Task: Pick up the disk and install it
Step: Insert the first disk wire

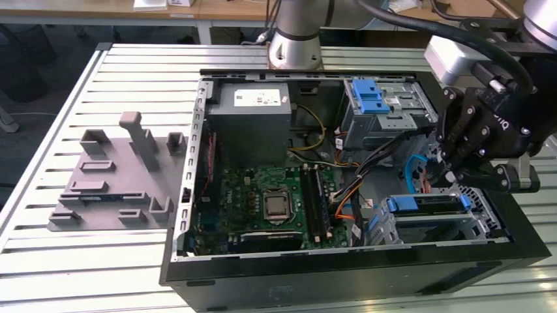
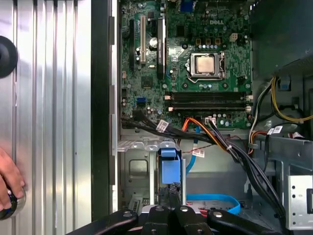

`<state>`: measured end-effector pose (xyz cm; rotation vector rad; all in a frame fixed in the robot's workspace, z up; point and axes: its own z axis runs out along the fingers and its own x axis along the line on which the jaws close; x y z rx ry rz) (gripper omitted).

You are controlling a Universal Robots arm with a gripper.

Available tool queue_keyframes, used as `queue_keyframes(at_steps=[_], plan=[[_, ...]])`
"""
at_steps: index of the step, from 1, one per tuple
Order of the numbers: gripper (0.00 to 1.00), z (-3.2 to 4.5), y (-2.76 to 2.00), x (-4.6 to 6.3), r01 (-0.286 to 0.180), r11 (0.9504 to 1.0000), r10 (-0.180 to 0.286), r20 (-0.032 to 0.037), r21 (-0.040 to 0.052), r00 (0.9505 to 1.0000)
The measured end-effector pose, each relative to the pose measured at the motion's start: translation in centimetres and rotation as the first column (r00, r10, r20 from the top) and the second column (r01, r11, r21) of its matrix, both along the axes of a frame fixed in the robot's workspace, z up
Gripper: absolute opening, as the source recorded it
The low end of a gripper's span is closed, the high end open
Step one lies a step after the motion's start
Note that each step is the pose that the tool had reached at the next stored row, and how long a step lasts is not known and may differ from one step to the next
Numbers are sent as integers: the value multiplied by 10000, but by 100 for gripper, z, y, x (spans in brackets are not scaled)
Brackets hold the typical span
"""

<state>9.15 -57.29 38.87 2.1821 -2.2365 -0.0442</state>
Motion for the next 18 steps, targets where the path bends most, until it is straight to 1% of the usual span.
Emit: queue_keyframes(at_steps=[7, 11, 15, 18], plan=[[11, -1, 3, 166, 1, 10000, -1, 0, 0, 10000], [11, -4, 10, 232, 0, 10000, 0, 0, 0, 10000], [11, -12, 49, 320, 2, 10000, -2, 0, 0, 10000], [11, -21, 77, 359, 73, 10000, -73, -2, -1, 10000]])
